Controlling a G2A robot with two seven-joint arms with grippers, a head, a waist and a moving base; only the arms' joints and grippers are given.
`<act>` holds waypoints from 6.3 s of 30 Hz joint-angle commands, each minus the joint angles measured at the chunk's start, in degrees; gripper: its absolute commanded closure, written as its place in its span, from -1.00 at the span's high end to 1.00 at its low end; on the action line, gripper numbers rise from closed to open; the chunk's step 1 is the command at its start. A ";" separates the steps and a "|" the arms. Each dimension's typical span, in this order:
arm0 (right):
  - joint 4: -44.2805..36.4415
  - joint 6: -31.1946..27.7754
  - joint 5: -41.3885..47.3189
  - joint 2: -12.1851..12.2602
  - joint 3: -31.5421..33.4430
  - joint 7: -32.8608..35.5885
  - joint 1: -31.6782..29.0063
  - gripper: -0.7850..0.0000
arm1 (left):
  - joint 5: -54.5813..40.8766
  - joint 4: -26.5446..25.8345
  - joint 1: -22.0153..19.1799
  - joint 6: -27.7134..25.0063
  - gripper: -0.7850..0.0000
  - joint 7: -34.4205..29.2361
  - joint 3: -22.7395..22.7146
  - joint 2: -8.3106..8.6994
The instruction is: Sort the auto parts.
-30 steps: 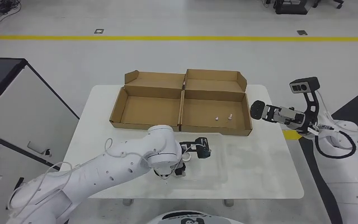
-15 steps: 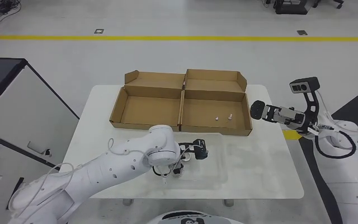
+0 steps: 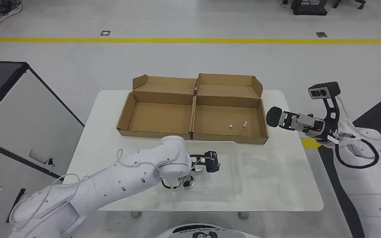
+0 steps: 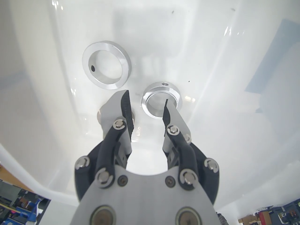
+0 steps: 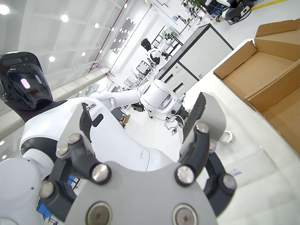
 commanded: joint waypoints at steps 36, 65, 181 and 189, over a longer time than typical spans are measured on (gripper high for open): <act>0.00 0.00 0.00 0.00 0.00 0.00 0.00 1.00 | 1.77 2.65 -0.14 0.50 -0.38 0.71 2.13 -2.72; 0.00 0.00 0.00 0.00 0.00 0.00 0.00 1.00 | 3.69 3.12 0.65 0.14 -1.00 0.73 2.45 -3.36; 0.00 0.00 0.00 0.00 0.00 0.00 0.00 1.00 | -69.26 -11.46 36.18 -39.77 -1.00 54.46 -57.55 5.75; 0.00 0.00 0.00 0.00 0.00 0.00 0.00 1.00 | -64.43 -11.03 36.41 -39.77 -1.00 52.79 -59.80 4.80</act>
